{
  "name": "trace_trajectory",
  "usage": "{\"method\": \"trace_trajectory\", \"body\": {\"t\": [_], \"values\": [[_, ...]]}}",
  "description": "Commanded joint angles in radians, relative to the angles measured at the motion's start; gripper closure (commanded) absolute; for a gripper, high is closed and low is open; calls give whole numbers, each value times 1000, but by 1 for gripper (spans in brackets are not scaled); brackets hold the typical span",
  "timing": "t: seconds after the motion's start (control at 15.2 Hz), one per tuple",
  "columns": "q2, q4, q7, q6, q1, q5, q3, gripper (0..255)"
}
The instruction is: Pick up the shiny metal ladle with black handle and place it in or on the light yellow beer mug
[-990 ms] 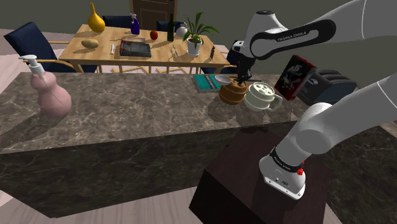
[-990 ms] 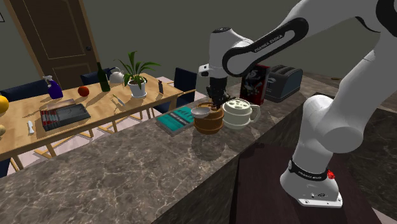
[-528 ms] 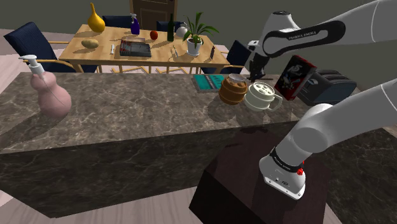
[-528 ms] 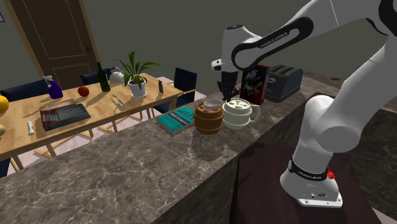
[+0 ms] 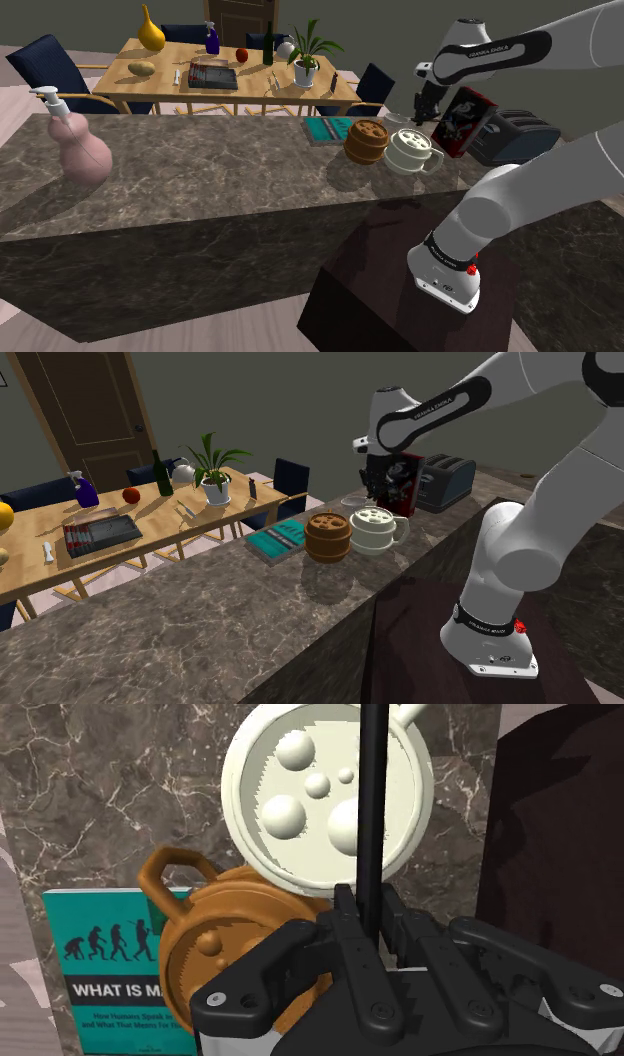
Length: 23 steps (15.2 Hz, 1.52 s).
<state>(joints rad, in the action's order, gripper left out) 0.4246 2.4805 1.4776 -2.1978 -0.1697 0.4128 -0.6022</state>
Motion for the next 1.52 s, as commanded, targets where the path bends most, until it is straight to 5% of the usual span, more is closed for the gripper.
{"method": "trace_trajectory", "body": {"t": [0.0,0.26,1.45], "values": [[-20,-18,61,-16,-14,3,-49,255],[-70,-79,179,-29,-23,-15,-140,255],[-228,23,215,-276,12,-68,-225,255]]}}
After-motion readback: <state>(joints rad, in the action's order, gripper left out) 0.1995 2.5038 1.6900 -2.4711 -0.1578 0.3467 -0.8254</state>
